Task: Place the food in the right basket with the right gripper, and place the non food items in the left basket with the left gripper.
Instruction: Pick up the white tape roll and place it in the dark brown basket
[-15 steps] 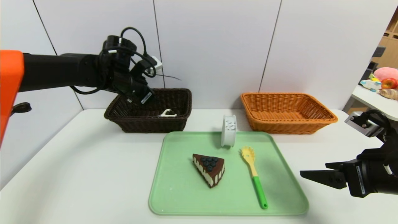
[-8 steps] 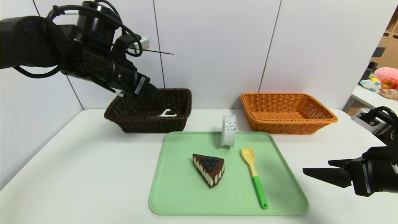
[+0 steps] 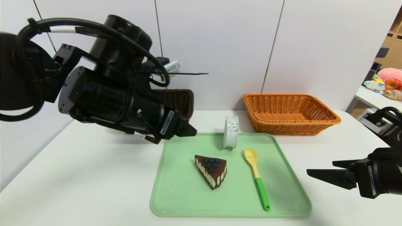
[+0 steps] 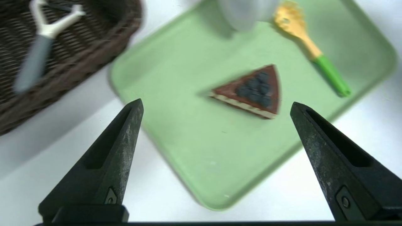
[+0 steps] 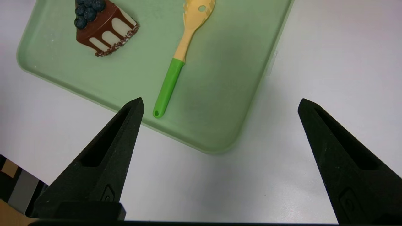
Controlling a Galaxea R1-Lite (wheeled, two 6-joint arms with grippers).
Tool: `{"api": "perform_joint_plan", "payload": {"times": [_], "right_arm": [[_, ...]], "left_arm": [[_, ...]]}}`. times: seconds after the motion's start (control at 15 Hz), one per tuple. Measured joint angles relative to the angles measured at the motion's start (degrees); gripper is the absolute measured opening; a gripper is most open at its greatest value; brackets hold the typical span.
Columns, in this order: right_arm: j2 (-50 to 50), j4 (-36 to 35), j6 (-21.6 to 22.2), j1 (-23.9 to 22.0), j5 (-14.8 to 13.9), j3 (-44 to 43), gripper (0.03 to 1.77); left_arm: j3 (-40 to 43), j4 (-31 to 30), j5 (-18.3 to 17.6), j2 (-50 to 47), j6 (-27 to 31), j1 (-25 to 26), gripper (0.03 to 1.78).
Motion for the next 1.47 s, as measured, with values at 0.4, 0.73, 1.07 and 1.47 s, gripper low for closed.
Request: {"api": "perform_joint_plan", "payload": {"times": [0.4, 0.73, 1.07, 1.47], "right_arm": [[-0.55, 0.05, 0.50, -0.05, 0.00, 0.26, 1.70], [-0.59, 0.02, 2.34, -0.05, -0.11, 0.20, 1.70], [-0.48, 0.00, 2.36, -0.05, -0.11, 0.34, 1.70], [-0.48, 0.00, 2.36, -0.13, -0.15, 0.15, 1.70]], "left_arm": [[-4.44, -0.77, 7.35, 6.01, -2.56, -10.70, 1.67], [-11.35, -0.82, 11.54, 13.92, -8.12, -13.43, 1.69], [-18.22, -2.39, 14.88, 21.81, -14.93, -13.79, 1.69], [-26.01, -3.27, 18.65, 28.92, -22.48, -14.01, 1.69]]}}
